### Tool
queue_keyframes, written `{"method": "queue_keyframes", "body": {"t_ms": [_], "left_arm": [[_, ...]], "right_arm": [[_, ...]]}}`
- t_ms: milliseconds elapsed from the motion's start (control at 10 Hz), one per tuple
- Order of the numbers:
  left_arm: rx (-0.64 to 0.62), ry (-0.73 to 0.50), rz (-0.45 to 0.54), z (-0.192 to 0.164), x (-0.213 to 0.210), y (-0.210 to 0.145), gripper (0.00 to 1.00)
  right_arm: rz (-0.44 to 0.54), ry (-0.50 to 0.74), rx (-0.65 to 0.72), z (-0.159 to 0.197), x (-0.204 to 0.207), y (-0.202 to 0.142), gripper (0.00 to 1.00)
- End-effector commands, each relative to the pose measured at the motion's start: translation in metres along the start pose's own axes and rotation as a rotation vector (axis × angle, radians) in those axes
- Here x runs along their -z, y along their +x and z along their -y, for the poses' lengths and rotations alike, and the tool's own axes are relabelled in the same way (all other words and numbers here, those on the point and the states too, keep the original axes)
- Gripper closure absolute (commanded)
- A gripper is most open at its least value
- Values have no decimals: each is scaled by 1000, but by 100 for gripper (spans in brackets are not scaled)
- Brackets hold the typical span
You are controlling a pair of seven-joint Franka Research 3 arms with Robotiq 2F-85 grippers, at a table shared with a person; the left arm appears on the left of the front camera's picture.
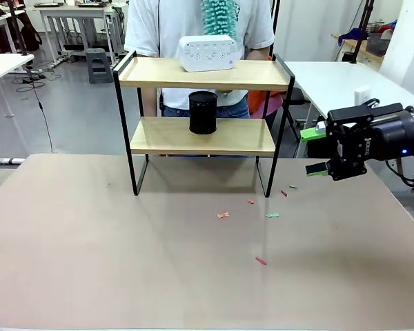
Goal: Clean the shelf.
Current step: Hand the Duster back to the human.
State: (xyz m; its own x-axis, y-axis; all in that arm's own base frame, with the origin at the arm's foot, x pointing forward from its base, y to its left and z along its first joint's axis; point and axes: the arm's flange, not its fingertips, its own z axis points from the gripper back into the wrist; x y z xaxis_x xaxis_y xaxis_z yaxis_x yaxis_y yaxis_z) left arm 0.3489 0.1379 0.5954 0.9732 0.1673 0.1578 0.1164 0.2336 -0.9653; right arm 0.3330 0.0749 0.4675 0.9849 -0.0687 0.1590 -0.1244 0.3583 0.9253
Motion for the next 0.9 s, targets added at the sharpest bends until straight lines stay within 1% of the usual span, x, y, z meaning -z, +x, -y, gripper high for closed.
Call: {"method": "queue_keyframes", "body": {"t_ms": [0, 400, 500, 600, 700, 800], "left_arm": [[17, -1, -5, 1, -3, -2, 0], [17, -1, -5, 1, -3, -2, 0], [0, 0, 0, 0, 0, 0, 0], [-72, 34, -106, -26, 16, 7, 0], [-253, 116, -162, -68, 39, 10, 0], [-298, 197, -144, -73, 45, 5, 0]], "right_arm": [[16, 5, 1, -2, 3, 0, 0], [16, 5, 1, -2, 3, 0, 0], [16, 5, 1, -2, 3, 0, 0], [16, 5, 1, -2, 3, 0, 0], [16, 5, 1, -2, 3, 0, 0], [16, 5, 1, -2, 3, 0, 0]]}}
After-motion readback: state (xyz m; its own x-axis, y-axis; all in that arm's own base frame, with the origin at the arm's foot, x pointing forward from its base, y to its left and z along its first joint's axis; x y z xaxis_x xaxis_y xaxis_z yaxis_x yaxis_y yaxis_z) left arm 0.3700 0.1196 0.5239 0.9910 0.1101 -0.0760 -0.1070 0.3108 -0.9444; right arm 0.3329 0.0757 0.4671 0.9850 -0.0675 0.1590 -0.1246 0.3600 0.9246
